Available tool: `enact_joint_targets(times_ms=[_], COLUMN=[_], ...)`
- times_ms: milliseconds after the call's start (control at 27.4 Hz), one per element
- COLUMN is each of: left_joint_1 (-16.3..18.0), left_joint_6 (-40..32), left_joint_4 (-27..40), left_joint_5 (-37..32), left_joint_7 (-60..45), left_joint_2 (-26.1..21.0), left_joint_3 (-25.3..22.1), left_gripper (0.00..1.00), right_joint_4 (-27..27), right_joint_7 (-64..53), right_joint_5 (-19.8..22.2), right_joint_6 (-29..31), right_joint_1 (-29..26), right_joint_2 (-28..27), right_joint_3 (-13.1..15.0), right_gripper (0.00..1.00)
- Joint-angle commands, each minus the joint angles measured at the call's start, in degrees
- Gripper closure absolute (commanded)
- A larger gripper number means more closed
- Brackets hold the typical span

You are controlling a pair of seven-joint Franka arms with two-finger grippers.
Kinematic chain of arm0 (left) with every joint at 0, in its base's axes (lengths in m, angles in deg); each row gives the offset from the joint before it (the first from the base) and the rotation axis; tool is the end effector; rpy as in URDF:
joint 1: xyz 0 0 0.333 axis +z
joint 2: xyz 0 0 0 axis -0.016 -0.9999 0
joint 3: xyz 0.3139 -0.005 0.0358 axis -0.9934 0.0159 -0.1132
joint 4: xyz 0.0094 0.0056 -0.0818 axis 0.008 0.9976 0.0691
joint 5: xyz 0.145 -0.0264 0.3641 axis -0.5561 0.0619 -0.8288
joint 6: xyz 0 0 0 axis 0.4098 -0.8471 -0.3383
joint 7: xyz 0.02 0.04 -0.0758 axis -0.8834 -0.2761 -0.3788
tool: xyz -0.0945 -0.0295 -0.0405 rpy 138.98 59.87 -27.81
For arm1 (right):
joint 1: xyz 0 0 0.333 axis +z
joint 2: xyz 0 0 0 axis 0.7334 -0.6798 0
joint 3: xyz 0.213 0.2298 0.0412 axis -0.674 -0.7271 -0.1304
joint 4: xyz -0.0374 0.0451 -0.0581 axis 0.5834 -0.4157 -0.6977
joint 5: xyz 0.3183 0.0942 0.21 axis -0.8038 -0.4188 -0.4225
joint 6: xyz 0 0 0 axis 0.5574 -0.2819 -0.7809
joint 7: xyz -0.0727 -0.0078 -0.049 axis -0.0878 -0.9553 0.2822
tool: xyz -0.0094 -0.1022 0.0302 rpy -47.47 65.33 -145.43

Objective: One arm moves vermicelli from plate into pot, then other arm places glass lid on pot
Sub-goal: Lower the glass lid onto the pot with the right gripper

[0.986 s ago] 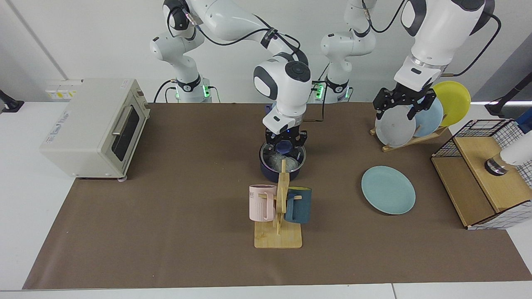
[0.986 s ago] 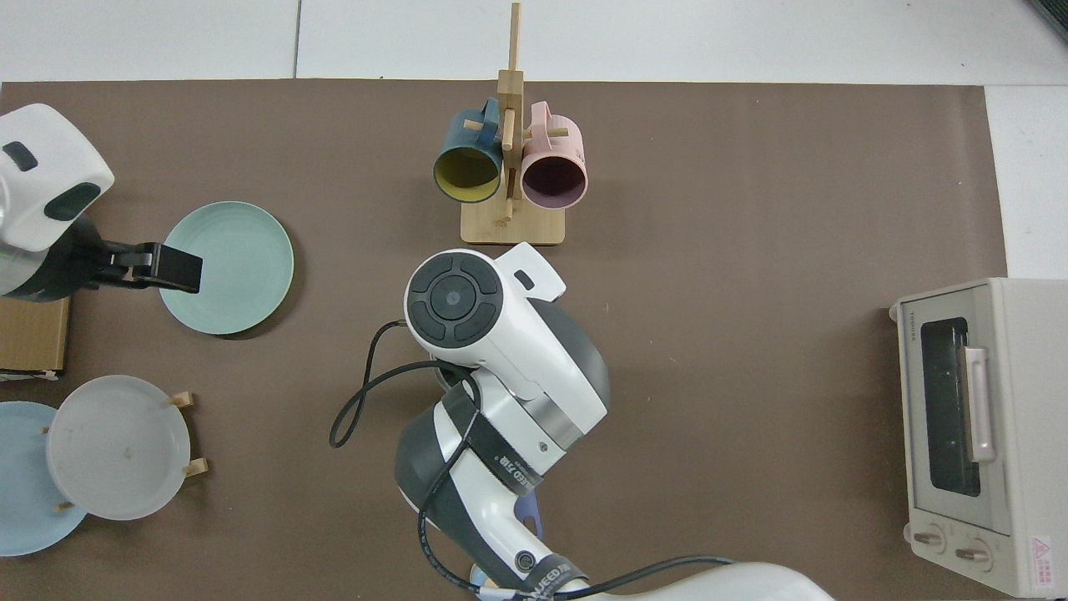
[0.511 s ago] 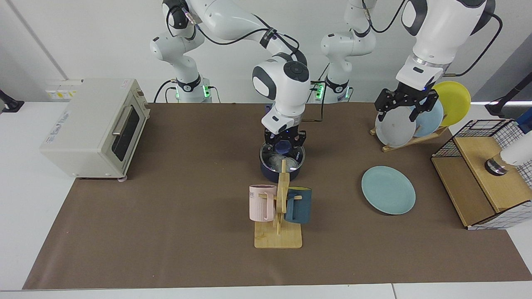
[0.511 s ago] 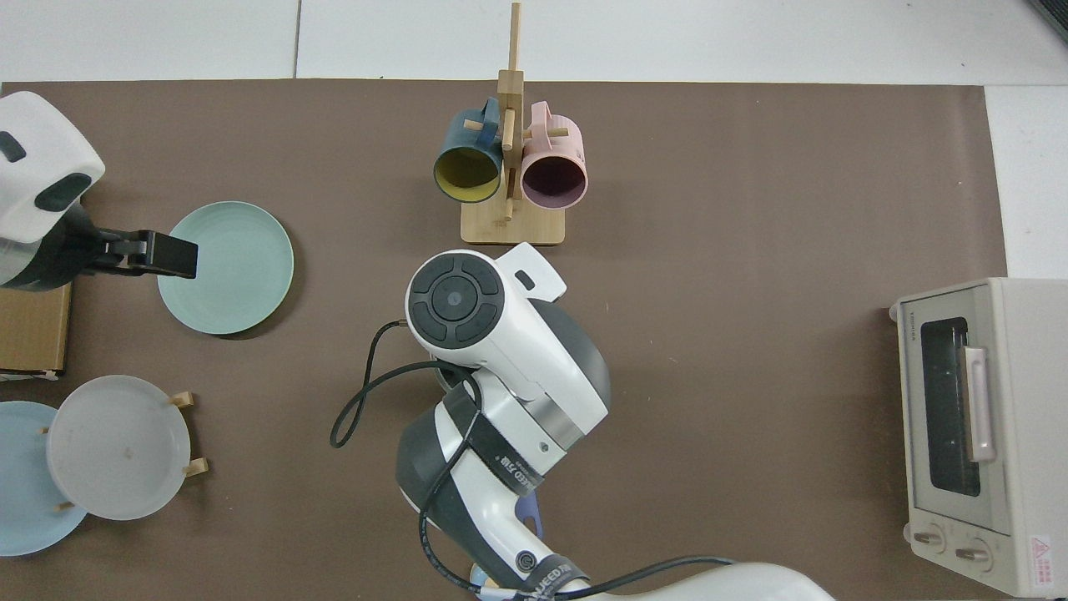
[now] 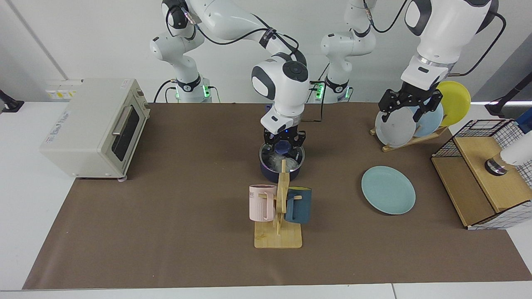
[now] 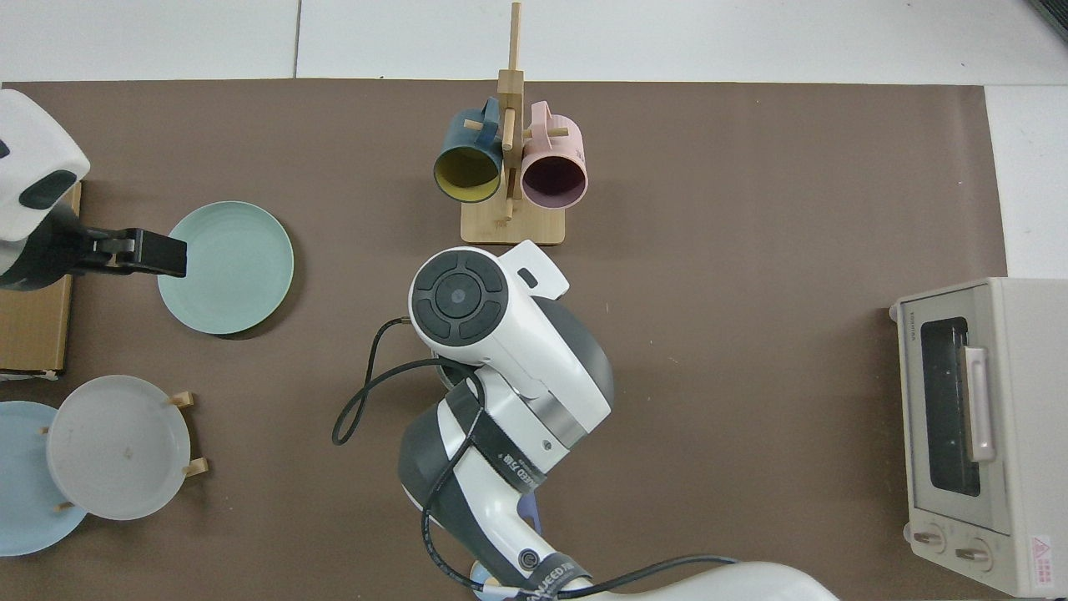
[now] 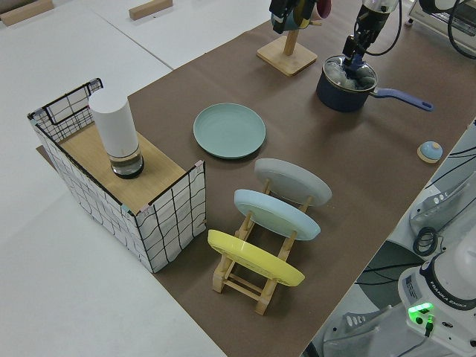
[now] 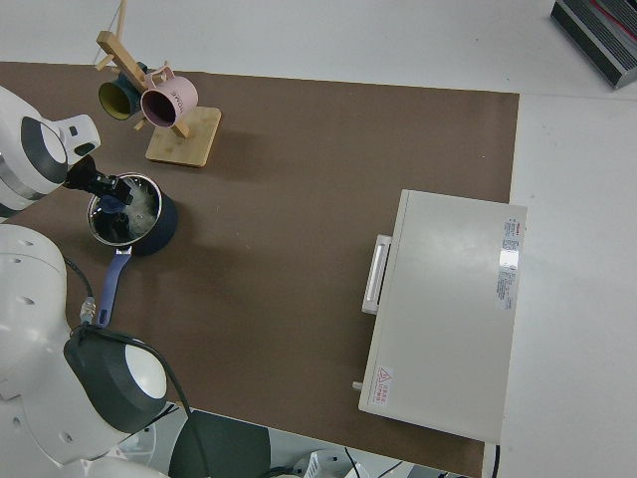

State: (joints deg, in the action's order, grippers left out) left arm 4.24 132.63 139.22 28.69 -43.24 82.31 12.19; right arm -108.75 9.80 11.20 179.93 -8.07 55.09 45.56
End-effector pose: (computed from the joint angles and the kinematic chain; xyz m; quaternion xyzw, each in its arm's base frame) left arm 0.5673 -0.0450 0.6241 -0.9988 0.0348 -0.0345 0.0090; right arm 0.5464 0.4301 0.4114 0.9982 -0.0568 0.0134 0.0150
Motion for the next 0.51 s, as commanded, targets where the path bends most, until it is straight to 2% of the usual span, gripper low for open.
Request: enact_joint_targets(times_ms=[0,475], left_joint_1=[-0.1,-0.1], left_joint_6=[0.1,0.1], left_joint_4=[1.4,1.4], left_joint_5=[0.7,0.7], left_joint_7=[0.6,0.6], left_joint_2=[1.4,1.4], left_joint_3=[-0.4,-0.4], left_gripper=[0.0,0.0], right_joint_4=[-2.6,-3.7], right_joint_7=[-0.8,-0.9], right_joint_5=[-0.2,-1.1], right_joint_6=[0.9,0.9], right_joint_1=[-0.9,-1.1], right_joint_2=[1.6,2.3], right_joint_3=[0.0,-0.1], right_gripper=[0.92,0.9])
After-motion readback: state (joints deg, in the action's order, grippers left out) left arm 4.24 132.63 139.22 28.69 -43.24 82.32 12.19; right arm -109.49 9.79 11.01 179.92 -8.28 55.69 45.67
